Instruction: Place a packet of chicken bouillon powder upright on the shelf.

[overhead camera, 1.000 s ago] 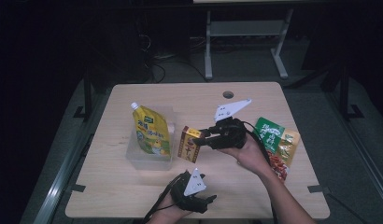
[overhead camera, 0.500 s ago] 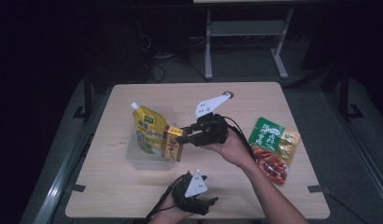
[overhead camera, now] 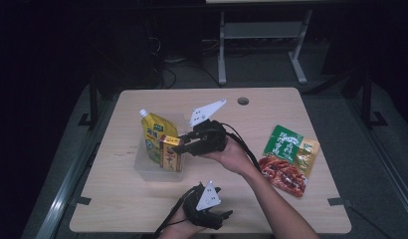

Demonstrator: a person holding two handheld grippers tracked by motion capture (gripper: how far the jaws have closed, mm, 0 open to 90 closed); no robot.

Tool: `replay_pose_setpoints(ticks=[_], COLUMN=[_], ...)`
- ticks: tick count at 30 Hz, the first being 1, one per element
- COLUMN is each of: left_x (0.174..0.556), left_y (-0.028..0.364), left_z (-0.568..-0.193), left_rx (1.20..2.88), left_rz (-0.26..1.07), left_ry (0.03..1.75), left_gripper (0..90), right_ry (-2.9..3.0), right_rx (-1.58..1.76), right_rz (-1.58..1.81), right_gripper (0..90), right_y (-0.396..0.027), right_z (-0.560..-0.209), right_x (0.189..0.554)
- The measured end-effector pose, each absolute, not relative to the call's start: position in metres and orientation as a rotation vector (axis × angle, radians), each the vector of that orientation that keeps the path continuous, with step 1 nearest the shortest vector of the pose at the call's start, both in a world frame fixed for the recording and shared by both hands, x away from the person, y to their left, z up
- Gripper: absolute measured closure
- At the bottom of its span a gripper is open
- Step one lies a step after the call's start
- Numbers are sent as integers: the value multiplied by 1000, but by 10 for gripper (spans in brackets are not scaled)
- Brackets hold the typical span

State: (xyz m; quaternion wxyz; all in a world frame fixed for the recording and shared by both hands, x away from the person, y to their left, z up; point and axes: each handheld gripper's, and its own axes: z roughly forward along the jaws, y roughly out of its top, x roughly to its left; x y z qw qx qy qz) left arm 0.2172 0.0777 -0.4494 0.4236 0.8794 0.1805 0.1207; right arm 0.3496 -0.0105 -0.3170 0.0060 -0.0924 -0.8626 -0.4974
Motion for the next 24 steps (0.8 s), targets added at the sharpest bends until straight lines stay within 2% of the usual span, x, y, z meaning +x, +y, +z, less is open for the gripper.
replay_pose_setpoints(ticks=[12, 24], left_x=[216, 217], left_y=[77, 78], left_z=[-449, -448], left_rx=[2202, 2204], left_rz=[293, 297], left_ry=[449, 430], left_gripper=[259, 259], right_ry=[-2737, -2769], right_rx=[-242, -259], right_rz=[-1485, -1389], right_gripper=[671, 668], right_y=[14, 29], right_z=[-330, -358], right_x=[355, 362])
